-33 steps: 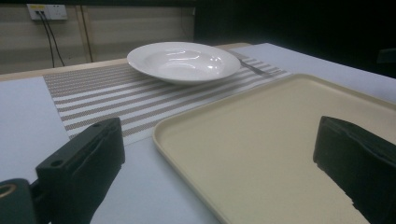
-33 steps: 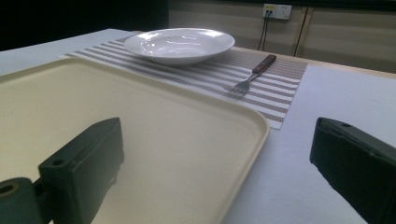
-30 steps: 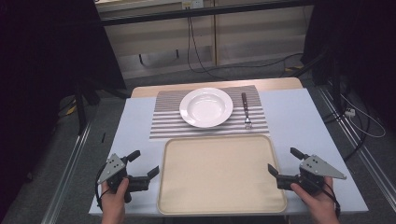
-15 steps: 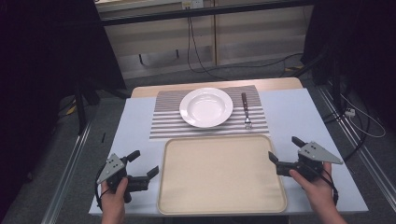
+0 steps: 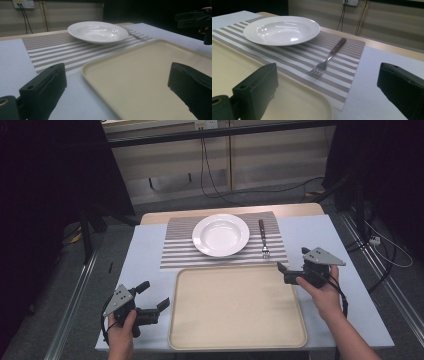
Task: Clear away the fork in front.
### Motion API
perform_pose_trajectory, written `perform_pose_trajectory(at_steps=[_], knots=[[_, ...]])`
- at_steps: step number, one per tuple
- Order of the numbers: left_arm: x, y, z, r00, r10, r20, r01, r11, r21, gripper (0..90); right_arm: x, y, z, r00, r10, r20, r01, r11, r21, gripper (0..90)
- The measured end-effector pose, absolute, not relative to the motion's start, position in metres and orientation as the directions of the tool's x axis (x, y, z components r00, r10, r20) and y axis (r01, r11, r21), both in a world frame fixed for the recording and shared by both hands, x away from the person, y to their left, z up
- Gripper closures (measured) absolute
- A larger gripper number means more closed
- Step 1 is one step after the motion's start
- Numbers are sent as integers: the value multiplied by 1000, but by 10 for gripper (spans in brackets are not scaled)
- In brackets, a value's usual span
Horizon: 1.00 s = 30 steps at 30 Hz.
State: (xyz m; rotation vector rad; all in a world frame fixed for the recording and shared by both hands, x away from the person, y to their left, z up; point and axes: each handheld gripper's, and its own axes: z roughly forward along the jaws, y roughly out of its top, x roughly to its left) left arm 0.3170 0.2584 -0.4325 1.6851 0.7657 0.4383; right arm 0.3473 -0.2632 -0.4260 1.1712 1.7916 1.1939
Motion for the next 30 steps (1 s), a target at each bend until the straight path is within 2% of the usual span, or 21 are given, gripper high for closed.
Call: perform_pose_trajectory(at_steps=[6,14,24,30], knots=[[317,258,-433,717,689,-108,257,-116,959,23,360,-268,-430,-334,942,-24,339,144,930,35],[320,258,-434,712,693,-116,264,-112,958,23,368,-269,-433,-329,944,-31,364,157,918,34],[323,259,-434,701,704,-114,267,-110,957,24,395,-273,-435,-322,946,-47,408,183,894,44],[320,258,-434,704,701,-115,267,-112,957,24,414,-274,-432,-317,948,-14,423,155,893,38]])
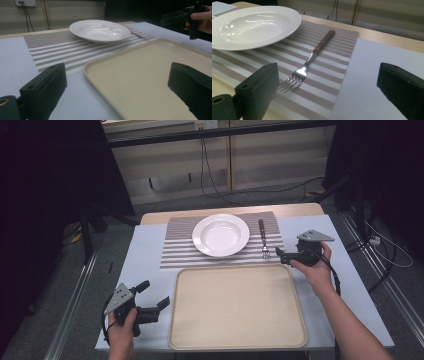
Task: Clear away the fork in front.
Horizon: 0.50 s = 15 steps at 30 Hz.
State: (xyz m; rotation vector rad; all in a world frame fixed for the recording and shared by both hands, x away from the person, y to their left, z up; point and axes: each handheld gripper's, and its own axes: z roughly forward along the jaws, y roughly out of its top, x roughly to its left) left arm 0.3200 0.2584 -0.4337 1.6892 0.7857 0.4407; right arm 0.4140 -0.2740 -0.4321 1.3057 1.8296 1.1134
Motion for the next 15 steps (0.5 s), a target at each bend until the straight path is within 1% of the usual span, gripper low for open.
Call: perform_pose_trajectory(at_steps=[6,15], knots=[[319,259,-434,706,700,-111,270,-121,955,24,427,-274,-434,-306,952,-1,435,140,889,42],[319,258,-435,717,689,-106,270,-134,954,23,447,-269,-442,-307,951,-20,459,166,873,51]])
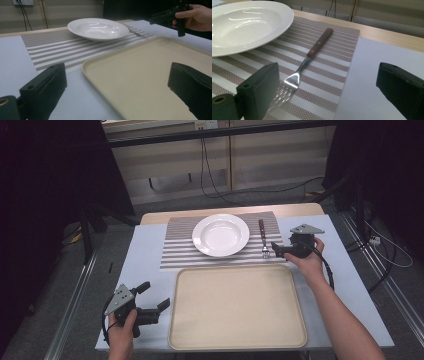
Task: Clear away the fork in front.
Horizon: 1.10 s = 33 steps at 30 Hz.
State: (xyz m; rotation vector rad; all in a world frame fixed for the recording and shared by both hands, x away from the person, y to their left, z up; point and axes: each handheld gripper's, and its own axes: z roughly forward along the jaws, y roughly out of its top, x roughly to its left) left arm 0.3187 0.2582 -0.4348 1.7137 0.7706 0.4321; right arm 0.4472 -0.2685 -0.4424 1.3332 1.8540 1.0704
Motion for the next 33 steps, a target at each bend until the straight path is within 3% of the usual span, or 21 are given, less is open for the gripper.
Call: perform_pose_trajectory(at_steps=[4,5,6,7,11,13,25,30,33], knots=[[319,260,-435,713,694,-104,271,-135,953,23,457,-265,-444,-332,943,-7,472,173,865,146],[319,260,-435,712,694,-107,273,-134,953,23,461,-261,-444,-336,942,-16,477,185,859,230],[319,261,-436,711,696,-107,274,-133,953,23,461,-261,-444,-336,942,-16,477,185,859,230],[320,261,-436,709,697,-107,276,-134,952,23,464,-258,-444,-343,938,-44,477,214,853,302],[320,261,-437,709,696,-110,278,-133,951,23,469,-254,-446,-350,937,-17,490,199,849,362],[319,260,-437,712,694,-107,277,-138,951,23,477,-249,-449,-385,922,-50,517,261,815,423],[319,261,-438,707,699,-102,280,-145,949,23,500,-236,-460,-388,921,-1,575,243,781,470],[318,263,-438,704,705,-88,276,-157,948,23,507,-235,-467,-390,921,5,615,257,746,578],[318,264,-438,699,709,-90,275,-151,950,23,507,-237,-465,-392,919,33,632,243,736,787]])
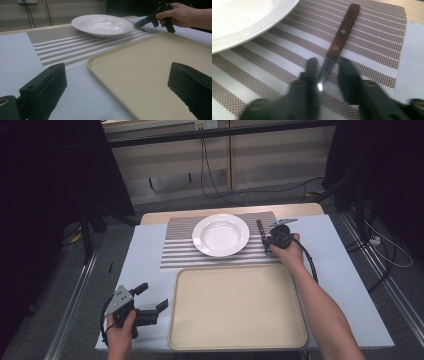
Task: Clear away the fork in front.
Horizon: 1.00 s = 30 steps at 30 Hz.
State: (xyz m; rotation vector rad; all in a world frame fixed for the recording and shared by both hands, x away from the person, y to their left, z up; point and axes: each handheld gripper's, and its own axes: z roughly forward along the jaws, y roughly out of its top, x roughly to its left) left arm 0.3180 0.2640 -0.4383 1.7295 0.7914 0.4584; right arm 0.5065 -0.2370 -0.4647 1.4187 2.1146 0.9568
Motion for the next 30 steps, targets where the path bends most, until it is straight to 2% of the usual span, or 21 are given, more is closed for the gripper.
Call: perform_pose_trajectory(at_steps=[3,4,9,18,19,20,21,26,30], knots=[[318,265,-439,702,707,-89,278,-157,948,23,504,-244,-462,-375,922,96,669,197,717,824],[318,265,-439,704,704,-90,278,-158,947,24,500,-249,-460,-387,919,72,676,230,700,842],[319,263,-439,707,701,-96,280,-153,948,24,486,-262,-457,-397,916,63,685,251,684,845],[320,261,-439,716,691,-97,282,-159,946,25,434,-291,-455,-384,921,66,695,242,677,842],[320,261,-439,715,692,-95,281,-160,946,24,431,-292,-455,-378,923,75,705,235,669,830],[319,261,-438,717,691,-94,279,-161,947,24,430,-292,-454,-380,922,70,708,241,664,774],[319,261,-438,717,691,-97,280,-157,947,24,430,-290,-452,-379,925,15,697,275,663,720],[319,261,-438,718,689,-96,278,-158,948,24,443,-279,-448,-359,933,17,662,241,710,685],[320,262,-439,719,688,-100,281,-156,947,24,460,-269,-452,-344,939,13,665,234,710,674]])
